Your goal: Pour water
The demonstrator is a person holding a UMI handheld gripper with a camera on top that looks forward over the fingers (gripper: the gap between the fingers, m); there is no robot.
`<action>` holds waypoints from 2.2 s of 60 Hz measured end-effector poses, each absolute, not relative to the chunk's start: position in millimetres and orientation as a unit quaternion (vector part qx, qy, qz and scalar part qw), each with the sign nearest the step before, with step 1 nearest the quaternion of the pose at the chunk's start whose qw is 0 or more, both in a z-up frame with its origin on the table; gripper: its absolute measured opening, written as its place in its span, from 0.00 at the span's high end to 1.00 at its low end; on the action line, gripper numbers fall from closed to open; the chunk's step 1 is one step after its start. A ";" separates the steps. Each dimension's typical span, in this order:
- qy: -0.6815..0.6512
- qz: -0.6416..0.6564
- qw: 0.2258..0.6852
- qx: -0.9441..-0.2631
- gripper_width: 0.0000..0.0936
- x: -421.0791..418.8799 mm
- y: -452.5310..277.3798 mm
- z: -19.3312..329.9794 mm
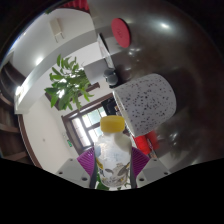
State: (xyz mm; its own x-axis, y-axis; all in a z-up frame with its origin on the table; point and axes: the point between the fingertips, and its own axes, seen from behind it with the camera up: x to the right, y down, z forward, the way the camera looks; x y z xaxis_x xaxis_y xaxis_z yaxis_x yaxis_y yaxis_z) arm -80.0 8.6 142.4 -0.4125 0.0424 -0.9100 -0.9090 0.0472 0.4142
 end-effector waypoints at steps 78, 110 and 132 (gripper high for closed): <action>0.227 -0.190 0.584 -0.756 0.47 188.5 -14.4 98.5; 0.223 -0.144 0.577 -0.773 0.31 180.3 -8.3 67.3; 0.189 -0.106 0.543 -0.812 0.23 119.8 -91.0 47.8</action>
